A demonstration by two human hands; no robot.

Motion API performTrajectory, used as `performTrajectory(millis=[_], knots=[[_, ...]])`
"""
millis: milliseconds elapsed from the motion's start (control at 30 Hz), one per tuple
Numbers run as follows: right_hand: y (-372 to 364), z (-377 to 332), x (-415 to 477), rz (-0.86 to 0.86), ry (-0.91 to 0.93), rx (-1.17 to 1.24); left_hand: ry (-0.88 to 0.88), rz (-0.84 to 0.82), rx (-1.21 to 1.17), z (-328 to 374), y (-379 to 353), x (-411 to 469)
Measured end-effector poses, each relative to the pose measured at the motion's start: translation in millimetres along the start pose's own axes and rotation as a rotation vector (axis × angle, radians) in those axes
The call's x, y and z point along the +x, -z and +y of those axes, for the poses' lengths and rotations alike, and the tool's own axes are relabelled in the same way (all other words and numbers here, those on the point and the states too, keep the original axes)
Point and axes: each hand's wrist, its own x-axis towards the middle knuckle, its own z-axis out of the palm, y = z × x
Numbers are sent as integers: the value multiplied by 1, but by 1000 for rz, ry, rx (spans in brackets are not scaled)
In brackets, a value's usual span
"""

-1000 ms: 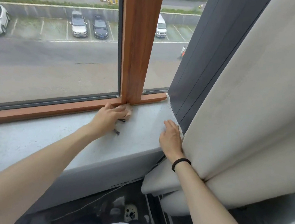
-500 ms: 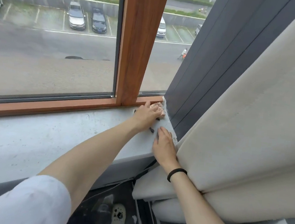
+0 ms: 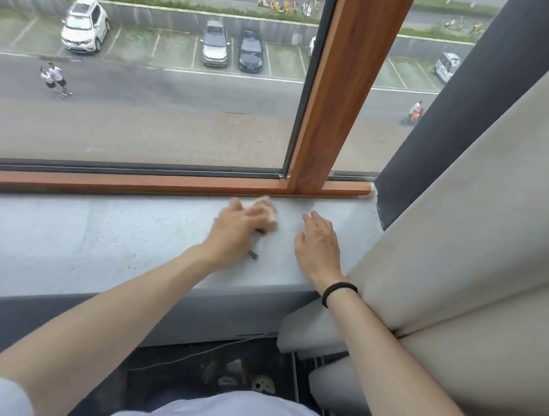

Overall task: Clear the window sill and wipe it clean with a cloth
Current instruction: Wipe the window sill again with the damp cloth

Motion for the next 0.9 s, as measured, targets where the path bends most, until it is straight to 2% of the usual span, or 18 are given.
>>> performTrajectory(millis=[67, 133, 267, 300, 433, 467, 500, 600, 633, 733, 800, 833, 900], knots=[[2, 0, 1, -8, 8, -17, -172, -80, 35, 13, -11, -5], [6, 1, 1, -17, 12, -22, -222, -88, 40, -3, 4, -8], [13, 7, 0, -24, -19, 4, 82, -51, 123, -39, 26, 0], [13, 7, -1, -29, -23, -2, 79, -43, 117, -30, 25, -3], [10, 5, -3, -87, -33, -33, -280, -129, 20, 4, 12, -30], [9, 6, -4, -90, -31, -44, -313, -140, -2, -2, 19, -25], [9, 8, -4, -90, -35, -51, -280, -132, -3, -10, 25, -13], [10, 15, -7, -113, -34, -45, 23, -83, 43, -27, 32, 15], [10, 17, -9, -144, -26, -45, 28, -86, 30, -21, 27, 13], [13, 19, -12, -209, -11, -31, -229, -166, -91, -2, 10, -26], [13, 19, -12, -204, -17, -7, -309, -188, -137, -14, 20, -30], [12, 19, -12, -201, -25, 7, -252, -186, -122, -24, 26, -20], [10, 20, -14, -219, -28, 32, 18, -123, -107, -40, 34, 1]])
